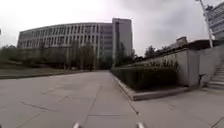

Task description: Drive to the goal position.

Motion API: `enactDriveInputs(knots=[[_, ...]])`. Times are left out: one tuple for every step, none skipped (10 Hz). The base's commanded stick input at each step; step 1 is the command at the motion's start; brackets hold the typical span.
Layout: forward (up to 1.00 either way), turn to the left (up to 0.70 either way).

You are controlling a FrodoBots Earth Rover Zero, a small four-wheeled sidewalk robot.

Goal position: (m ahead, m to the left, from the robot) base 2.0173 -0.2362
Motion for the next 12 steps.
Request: enactDriveInputs(knots=[[0.81, 0.0], [0.81, 0.0], [0.81, 0.2], [0.81, 0.32], [0.81, 0.32], [0.81, 0.31], [0.81, 0.23], [0.81, 0.06], [0.81, 0.0], [0.81, 0.0], [0.81, 0.0], [0.81, 0.0]])
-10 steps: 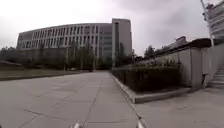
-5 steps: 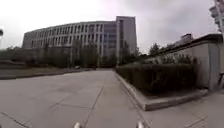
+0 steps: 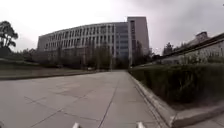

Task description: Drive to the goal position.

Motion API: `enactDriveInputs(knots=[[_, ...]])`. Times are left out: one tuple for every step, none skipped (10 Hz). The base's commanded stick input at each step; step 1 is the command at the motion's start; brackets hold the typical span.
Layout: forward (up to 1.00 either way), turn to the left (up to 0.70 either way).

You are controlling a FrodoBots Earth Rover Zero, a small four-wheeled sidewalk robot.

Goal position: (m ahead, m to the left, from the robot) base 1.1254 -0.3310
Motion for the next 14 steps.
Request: enactDriveInputs(knots=[[0.81, 0.0], [0.81, 0.0], [0.81, 0.0], [0.81, 0.0], [0.81, -0.12], [0.81, -0.32], [0.81, -0.32], [0.81, -0.32], [0.81, -0.32], [0.81, -0.32], [0.81, -0.32], [0.81, -0.29], [0.81, -0.11], [0.81, 0.0]])
